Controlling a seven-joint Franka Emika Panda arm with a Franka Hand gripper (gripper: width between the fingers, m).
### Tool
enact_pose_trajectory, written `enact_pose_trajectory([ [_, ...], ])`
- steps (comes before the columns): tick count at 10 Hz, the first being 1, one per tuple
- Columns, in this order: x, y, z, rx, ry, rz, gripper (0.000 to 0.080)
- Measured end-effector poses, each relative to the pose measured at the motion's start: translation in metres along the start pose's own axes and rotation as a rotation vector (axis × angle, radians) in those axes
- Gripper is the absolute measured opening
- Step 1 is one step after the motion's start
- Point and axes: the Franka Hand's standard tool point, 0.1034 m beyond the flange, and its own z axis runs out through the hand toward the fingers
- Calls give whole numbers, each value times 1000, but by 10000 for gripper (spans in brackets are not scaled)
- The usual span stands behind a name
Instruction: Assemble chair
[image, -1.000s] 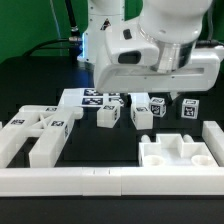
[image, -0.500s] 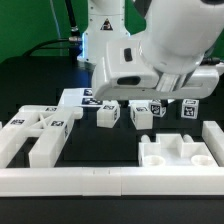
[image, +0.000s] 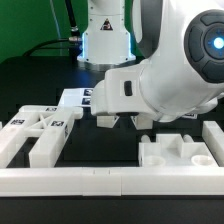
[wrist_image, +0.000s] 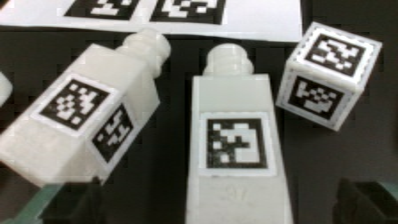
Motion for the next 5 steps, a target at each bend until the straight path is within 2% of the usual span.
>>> enact_pose_trajectory([
  [3,9,-2,7,-2,19,-3,648],
  [5,9,-2,8,-2,18,-4,648],
])
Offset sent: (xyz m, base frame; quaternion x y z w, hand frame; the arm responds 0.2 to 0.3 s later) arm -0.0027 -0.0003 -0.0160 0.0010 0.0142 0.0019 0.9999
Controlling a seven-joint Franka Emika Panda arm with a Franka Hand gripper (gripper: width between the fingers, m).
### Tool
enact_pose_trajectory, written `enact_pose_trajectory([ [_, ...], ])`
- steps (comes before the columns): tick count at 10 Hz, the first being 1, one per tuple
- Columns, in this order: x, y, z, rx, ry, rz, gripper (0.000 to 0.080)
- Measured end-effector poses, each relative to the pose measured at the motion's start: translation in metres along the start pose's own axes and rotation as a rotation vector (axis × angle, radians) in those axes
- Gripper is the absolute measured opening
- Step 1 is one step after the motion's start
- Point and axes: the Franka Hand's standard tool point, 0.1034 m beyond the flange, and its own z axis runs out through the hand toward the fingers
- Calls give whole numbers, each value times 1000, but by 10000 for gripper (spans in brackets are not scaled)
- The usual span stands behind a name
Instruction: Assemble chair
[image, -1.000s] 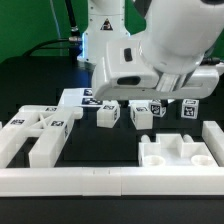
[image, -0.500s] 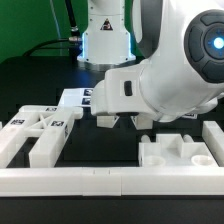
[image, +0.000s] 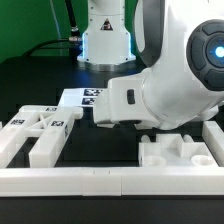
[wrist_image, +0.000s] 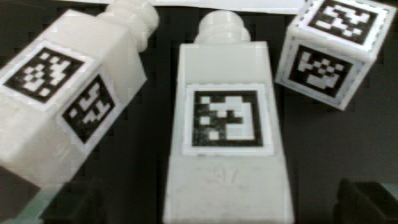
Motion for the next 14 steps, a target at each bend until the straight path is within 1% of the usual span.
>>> enact_pose_trajectory([
  [1,0,0,0,0,0,0,648],
  [2,0,0,0,0,-1,0,528],
  [3,0,-1,1,-1,-2,-1,388],
  [4,0,-2,1,-2,-2,-3,288],
  [8,-1,-9,-2,-12,2,-14,289],
  [10,-5,-9,-16,-11,12,-14,289],
  [11,-12,-9,-27,-9,3,-13,289],
  [12,-21,-10,-41,3,4,-12,291],
  [13,-27,-8,-52,7,21,-9,291],
  [14,-32,-6,-58,8,26,-20,291],
])
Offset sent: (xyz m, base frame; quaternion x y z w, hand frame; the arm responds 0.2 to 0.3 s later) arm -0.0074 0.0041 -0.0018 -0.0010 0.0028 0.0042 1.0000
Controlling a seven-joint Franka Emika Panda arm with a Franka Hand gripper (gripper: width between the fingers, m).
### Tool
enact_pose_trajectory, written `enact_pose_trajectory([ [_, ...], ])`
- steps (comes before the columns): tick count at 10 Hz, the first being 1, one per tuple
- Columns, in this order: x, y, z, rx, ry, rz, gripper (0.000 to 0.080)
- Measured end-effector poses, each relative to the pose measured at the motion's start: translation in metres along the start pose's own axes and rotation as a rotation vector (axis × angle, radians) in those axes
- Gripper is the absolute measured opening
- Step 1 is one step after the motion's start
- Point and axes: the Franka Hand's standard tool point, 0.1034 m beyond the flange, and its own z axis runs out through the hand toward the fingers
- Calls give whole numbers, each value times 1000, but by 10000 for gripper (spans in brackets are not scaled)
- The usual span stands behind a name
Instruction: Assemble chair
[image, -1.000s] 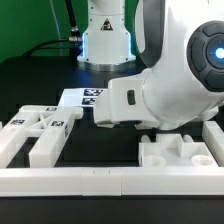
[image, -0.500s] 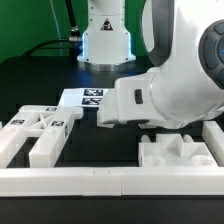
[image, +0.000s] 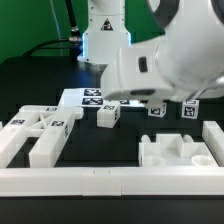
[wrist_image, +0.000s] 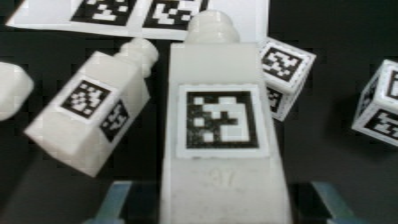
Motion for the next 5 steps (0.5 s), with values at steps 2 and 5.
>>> enact_pose_trajectory([
  [2,0,0,0,0,3,-22,291],
  [5,8,3,-9,1,62,-36,291],
])
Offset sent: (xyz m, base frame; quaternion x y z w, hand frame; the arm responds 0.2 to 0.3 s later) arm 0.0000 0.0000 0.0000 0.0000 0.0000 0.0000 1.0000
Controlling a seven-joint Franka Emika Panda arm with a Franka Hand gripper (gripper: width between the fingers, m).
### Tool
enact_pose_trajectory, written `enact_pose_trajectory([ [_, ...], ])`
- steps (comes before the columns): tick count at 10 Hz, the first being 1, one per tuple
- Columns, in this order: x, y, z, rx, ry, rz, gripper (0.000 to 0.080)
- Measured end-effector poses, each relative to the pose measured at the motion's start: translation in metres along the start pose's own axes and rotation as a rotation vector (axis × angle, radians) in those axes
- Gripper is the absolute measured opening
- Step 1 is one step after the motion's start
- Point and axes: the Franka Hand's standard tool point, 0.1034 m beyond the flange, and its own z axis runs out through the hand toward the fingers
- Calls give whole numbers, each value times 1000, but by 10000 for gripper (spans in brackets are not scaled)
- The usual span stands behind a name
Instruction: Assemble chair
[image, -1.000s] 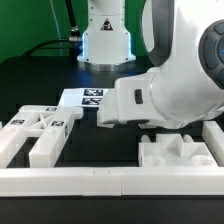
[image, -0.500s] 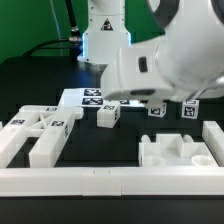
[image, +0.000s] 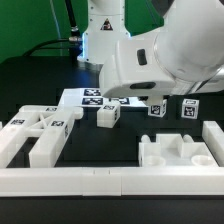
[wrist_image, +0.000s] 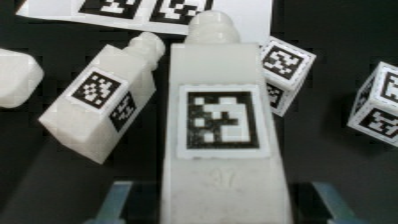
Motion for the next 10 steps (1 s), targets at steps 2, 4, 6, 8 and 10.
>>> enact_pose_trajectory([
  [2,0,3,-31,-2,145,5,291],
  [4,-2,5,-50,-4,244,10,291],
  [6,1,3,-60,-12,372,5,291],
  [8,6,3,-64,-17,527,5,291],
  [10,12,3,-69,-22,658,4,291],
])
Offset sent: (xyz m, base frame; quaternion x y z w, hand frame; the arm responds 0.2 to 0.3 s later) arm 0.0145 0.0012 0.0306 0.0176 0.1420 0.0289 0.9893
